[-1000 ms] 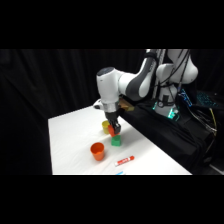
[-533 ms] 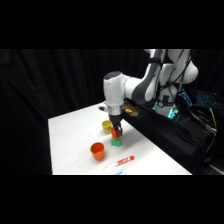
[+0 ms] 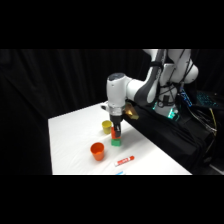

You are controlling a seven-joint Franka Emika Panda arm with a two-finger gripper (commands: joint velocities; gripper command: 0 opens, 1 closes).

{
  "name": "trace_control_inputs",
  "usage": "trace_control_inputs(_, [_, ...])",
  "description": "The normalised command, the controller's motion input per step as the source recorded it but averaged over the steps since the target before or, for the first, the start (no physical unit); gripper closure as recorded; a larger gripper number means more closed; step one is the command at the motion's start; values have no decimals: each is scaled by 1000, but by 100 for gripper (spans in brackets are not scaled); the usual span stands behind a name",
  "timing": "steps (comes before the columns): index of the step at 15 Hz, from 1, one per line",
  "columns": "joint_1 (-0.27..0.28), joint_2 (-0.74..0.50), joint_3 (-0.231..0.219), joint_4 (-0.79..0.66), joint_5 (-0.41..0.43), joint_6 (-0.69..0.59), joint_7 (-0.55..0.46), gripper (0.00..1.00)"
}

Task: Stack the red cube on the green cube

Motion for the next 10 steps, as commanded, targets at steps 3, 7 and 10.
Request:
trace_control_inputs(3, [122,-182,-115,-178,-86,176,323,74])
trace_control_inputs(7, [98,-193,-105,-194,-92,170,287,74])
trace_control_inputs(10, [80,-160,-79,-184,-80,176,210,74])
